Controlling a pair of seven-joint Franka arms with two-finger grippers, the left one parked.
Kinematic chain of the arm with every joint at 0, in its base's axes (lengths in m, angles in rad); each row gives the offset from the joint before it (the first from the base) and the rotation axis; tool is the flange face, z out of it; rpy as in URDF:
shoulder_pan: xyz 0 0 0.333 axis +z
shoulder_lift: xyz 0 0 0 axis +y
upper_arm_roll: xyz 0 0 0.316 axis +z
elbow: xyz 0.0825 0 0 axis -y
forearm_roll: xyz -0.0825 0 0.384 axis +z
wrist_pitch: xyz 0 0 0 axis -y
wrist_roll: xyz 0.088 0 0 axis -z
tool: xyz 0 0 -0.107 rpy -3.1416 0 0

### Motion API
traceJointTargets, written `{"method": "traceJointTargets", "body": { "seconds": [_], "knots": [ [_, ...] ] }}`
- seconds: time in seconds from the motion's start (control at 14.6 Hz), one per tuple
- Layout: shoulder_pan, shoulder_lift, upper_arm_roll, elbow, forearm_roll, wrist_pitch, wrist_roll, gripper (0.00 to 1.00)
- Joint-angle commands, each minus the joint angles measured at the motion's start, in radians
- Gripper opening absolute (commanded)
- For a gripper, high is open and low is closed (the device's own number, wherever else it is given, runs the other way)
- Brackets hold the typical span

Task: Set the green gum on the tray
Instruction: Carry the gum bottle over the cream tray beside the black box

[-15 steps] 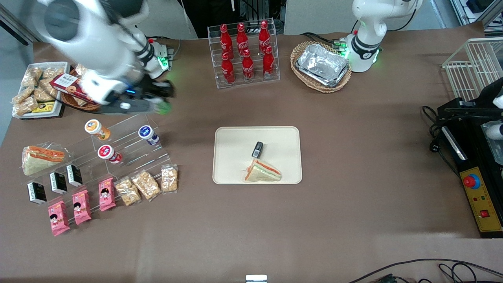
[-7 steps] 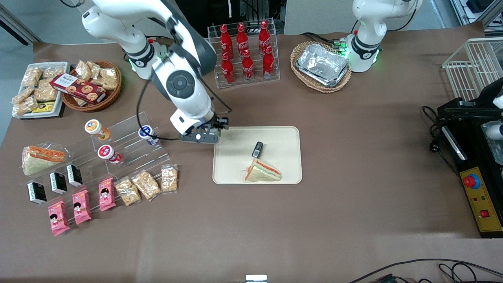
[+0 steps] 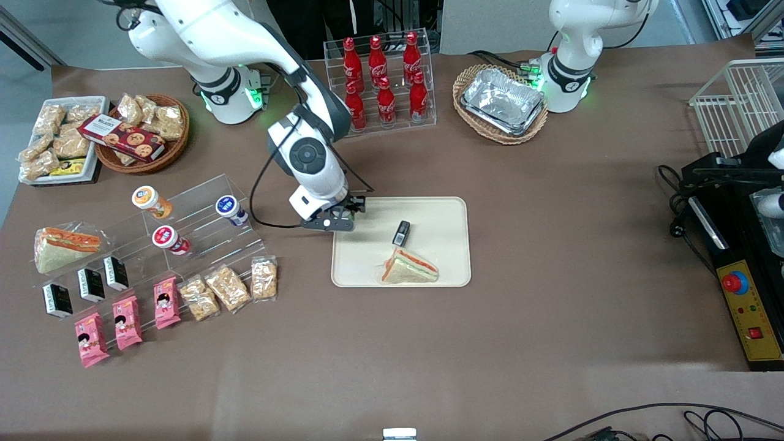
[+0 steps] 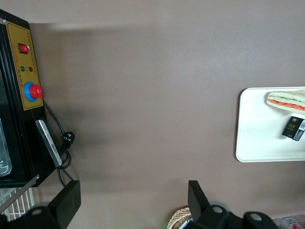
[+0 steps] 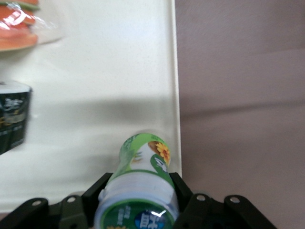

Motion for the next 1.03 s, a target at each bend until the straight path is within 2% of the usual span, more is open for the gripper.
{"method": "traceJointTargets", "body": {
  "seconds": [0.0, 0.14, 0.21, 0.27, 0.34, 0.62, 0.96],
  "knots": [
    [0.024, 0.062, -0.009, 0.007, 0.005, 0.067, 0.01, 0.52],
    [0.032, 0.078, -0.009, 0.009, 0.005, 0.089, 0.01, 0.53],
    [0.032, 0.079, -0.009, 0.009, 0.007, 0.09, 0.01, 0.59],
    [0.032, 0.078, -0.01, 0.01, 0.01, 0.089, 0.011, 0.81],
    [0.029, 0.075, -0.01, 0.01, 0.01, 0.087, 0.02, 0.98],
    [0.018, 0.033, -0.013, 0.016, 0.008, 0.063, 0.011, 1.0],
    [-0.099, -0.147, -0.018, 0.111, 0.01, -0.271, -0.099, 1.0]
  ]
}}
